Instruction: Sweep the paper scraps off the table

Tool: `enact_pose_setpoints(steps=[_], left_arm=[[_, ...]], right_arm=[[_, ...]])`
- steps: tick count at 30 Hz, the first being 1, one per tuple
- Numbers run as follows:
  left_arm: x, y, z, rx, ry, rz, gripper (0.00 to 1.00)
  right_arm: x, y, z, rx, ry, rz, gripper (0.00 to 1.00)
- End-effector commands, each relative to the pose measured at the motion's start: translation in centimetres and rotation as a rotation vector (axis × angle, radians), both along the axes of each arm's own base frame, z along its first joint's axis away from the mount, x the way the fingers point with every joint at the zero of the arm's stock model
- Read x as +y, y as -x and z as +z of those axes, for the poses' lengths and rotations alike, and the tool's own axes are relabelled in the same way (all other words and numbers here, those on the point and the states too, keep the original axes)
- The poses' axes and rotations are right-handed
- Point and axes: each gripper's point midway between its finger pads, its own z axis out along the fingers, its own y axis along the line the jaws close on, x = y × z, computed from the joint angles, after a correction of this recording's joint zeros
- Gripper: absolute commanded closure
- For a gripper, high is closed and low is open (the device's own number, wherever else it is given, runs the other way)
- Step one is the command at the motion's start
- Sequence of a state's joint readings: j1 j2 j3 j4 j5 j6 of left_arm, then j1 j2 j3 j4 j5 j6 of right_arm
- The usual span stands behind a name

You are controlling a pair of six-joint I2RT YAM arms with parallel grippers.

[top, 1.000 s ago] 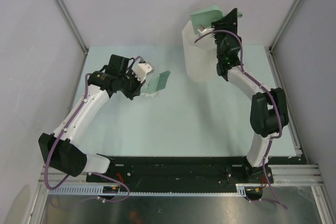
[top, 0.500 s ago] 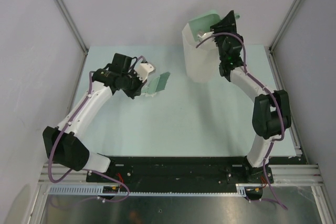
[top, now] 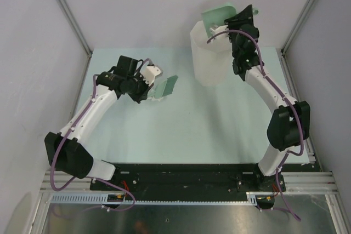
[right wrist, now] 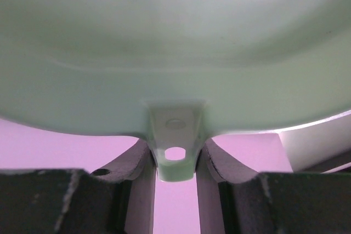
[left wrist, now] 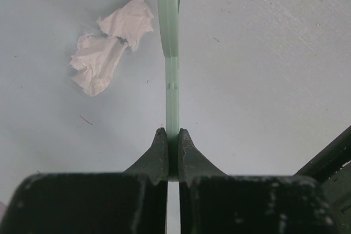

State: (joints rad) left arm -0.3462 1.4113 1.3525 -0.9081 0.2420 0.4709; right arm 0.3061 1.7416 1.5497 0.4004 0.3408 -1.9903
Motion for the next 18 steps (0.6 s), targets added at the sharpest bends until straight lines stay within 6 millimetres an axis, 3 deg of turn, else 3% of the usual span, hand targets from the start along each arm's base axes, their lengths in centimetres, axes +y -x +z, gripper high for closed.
enact_pose_setpoints(steps=[1, 2, 4, 7, 12, 13, 15, 16, 18], left_arm=[[-0.1, 0.0, 2.3, -0.066, 0.040, -0.006, 1.00], [0.0, 0.0, 2.5, -0.070, 0.042, 0.000, 1.00], [0.2, -0.1, 3.3, -0.091, 0.053, 0.010, 1.00], [0.4, -0.5, 4.4, -0.114, 0.070, 0.032, 1.00], [2.4, -1.9, 3.8, -0.114, 0.016, 0.137, 1.00], [3.1, -2.2, 3.5, -0.115, 0.004, 0.164, 1.00], [4.0, -2.6, 3.1, -0.113, -0.019, 0.194, 1.00], [4.7, -2.8, 3.0, -0.113, -0.026, 0.218, 1.00], [5.7, -3.2, 2.8, -0.121, -0.051, 0.250, 1.00]], right_arm=[[-0.9, 3.4, 6.6, -0.099, -0.131, -0.082, 1.00], [-1.0, 3.7, 6.2, -0.088, -0.273, -0.076, 1.00], [0.2, 5.6, 8.6, -0.127, -0.416, -0.019, 1.00], [3.1, 7.2, 7.8, -0.078, -0.628, 0.088, 1.00], [8.2, 11.2, 2.4, 0.132, -0.871, 0.157, 1.00], [11.0, 12.6, 1.6, 0.162, -0.910, 0.202, 1.00], [12.7, 14.5, -1.4, 0.246, -0.973, 0.195, 1.00], [15.4, 16.2, -3.1, 0.323, -1.072, 0.239, 1.00], [17.9, 18.1, -7.7, 0.511, -1.087, 0.225, 1.00]])
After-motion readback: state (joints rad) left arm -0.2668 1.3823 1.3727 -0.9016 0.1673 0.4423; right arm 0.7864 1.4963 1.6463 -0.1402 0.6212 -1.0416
